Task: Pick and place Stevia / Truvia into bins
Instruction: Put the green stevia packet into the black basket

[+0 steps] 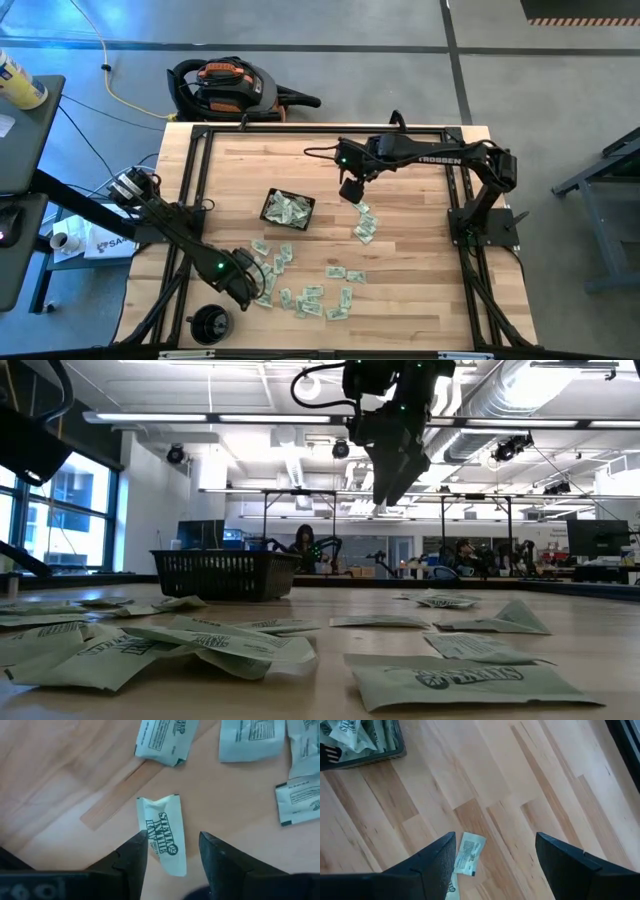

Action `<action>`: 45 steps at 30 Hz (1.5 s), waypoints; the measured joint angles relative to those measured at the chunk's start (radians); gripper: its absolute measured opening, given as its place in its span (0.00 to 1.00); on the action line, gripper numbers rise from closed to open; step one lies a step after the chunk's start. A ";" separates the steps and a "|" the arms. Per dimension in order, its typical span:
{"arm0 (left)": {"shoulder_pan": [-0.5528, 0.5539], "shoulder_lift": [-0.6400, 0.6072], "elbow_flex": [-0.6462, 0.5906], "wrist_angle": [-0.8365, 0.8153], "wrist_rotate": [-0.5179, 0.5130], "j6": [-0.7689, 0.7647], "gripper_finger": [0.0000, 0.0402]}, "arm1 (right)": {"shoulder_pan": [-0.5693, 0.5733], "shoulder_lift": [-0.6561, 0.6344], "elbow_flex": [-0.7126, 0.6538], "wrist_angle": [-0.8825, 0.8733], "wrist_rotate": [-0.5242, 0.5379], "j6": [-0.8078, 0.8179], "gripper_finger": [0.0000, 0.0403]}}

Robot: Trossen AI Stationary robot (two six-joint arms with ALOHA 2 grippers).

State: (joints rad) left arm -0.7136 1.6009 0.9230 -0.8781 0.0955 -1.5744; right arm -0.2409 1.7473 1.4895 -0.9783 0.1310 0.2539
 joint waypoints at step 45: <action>0.003 -0.010 -0.071 -0.060 -0.096 0.089 0.07 | 0.002 0.000 0.000 -0.004 0.109 -0.080 0.65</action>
State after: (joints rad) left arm -0.7105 1.5913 0.8521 -0.9384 -0.0002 -1.4855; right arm -0.2394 1.7473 1.4895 -0.9825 0.2404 0.1741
